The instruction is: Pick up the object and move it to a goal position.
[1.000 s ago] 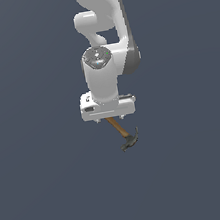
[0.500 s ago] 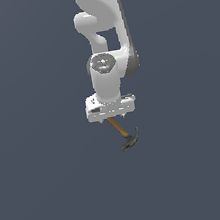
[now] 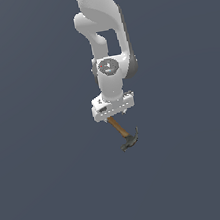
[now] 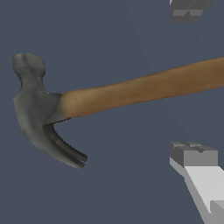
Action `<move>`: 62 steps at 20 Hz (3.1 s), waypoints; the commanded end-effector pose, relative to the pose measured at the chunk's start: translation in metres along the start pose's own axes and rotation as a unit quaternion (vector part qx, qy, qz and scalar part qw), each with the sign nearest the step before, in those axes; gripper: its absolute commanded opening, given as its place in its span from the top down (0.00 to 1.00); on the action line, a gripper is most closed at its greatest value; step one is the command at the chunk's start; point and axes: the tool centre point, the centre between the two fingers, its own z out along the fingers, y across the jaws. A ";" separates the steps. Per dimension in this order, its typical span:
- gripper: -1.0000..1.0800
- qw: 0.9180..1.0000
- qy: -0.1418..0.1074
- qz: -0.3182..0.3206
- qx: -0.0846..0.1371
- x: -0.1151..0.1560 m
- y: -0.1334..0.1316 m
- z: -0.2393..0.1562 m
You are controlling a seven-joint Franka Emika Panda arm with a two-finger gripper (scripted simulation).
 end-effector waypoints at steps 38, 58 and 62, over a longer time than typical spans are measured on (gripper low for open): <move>1.00 0.999 0.003 -0.034 0.000 -0.014 -0.010 0.063; 1.00 0.999 0.004 -0.034 -0.001 -0.032 0.104 0.007; 1.00 0.999 0.004 -0.034 0.000 -0.037 0.140 -0.011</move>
